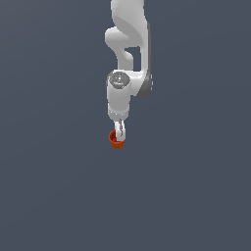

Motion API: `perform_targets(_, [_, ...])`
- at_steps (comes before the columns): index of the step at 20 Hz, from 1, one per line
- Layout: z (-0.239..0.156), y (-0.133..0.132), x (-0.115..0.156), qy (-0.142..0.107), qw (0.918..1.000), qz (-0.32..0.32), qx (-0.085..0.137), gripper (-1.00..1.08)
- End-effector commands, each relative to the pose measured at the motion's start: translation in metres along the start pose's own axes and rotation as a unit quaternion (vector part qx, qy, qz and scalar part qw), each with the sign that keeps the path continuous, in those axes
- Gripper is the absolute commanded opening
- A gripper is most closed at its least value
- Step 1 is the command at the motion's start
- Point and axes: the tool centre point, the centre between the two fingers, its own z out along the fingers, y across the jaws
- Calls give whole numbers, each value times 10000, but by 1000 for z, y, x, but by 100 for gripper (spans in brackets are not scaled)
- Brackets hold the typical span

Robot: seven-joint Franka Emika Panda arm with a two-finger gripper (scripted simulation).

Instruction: Pick up the object and move it to a goal position.

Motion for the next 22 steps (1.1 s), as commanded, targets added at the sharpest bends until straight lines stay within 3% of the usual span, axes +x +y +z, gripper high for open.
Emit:
perform_targets(1, [10,1,0,1,10000,8,-6,28])
perform_targets(6, [19,1,0,2,10000,15,-6,28])
perform_targets(7, [19,1,0,2,10000,15,-6,-100])
perform_targets(22, [13,-5,-4,4,10000,26,1,-100])
